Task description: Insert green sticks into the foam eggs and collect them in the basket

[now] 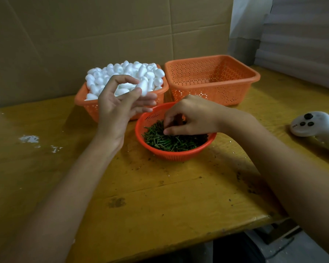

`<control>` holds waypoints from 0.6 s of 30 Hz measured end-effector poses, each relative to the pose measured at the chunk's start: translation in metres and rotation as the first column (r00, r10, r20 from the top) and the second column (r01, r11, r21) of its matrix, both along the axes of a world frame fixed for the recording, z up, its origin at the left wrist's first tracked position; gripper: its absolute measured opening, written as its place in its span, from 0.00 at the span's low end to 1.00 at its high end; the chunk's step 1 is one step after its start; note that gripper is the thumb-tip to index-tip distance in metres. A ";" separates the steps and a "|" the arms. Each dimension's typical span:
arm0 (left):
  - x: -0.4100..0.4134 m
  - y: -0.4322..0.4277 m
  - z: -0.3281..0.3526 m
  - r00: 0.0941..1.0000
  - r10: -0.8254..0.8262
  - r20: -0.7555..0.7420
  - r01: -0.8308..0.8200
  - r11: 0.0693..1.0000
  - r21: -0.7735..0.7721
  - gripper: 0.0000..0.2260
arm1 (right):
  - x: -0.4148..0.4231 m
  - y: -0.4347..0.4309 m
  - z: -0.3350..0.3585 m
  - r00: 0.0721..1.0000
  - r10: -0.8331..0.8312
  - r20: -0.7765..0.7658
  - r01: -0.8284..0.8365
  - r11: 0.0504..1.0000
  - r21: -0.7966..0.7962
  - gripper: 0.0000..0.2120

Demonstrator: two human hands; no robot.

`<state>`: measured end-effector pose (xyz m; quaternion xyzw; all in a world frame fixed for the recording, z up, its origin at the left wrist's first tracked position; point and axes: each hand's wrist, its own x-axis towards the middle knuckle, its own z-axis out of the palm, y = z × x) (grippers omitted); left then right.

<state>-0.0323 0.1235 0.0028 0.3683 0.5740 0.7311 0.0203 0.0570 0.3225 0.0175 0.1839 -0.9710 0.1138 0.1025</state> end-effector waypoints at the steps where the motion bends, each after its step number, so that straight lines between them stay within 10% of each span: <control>1: 0.000 0.000 0.000 1.000 -0.021 -0.003 0.021 1.000 0.000 0.05 | 0.000 0.000 0.000 1.000 -0.002 -0.002 0.002 1.000 -0.001 0.10; 18: 0.000 0.001 -0.006 0.996 -0.075 0.049 0.077 0.997 -0.026 0.10 | 0.000 0.001 -0.001 1.000 -0.012 0.002 0.012 1.000 -0.002 0.11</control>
